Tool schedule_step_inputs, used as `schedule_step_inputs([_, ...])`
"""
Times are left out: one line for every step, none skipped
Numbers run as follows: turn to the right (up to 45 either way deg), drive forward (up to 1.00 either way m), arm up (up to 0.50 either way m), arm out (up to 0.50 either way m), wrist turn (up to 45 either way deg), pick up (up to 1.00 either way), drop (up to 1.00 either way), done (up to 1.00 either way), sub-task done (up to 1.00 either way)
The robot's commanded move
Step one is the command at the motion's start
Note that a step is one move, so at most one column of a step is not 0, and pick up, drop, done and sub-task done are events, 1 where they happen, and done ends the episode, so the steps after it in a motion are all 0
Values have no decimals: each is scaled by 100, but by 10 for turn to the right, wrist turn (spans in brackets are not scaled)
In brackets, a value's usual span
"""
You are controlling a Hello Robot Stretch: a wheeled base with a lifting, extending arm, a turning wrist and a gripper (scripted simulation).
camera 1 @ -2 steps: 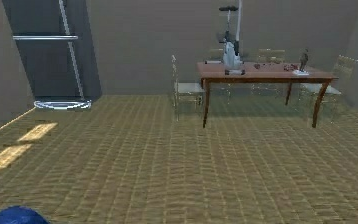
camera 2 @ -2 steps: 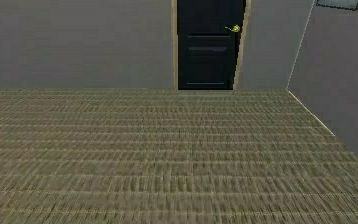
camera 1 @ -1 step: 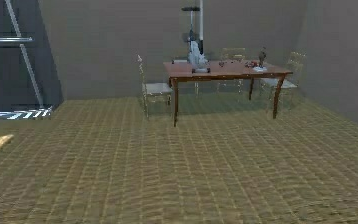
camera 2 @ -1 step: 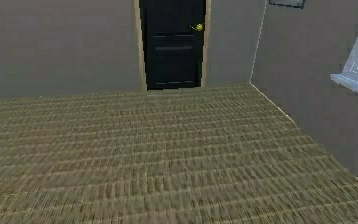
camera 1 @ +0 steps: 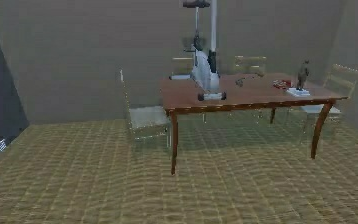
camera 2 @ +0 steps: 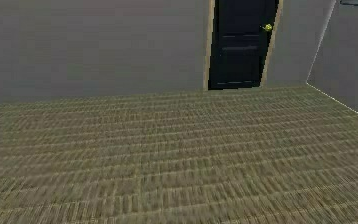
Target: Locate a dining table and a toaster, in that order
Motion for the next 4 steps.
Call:
schedule_step_inputs([0,65,0,0,0,0,0,0,0])
schedule_step_inputs([210,0,0,0,0,0,0,0,0])
schedule_step_inputs([0,0,0,0,0,0,0,0,100])
schedule_step_inputs([450,0,0,0,0,0,0,0,0])
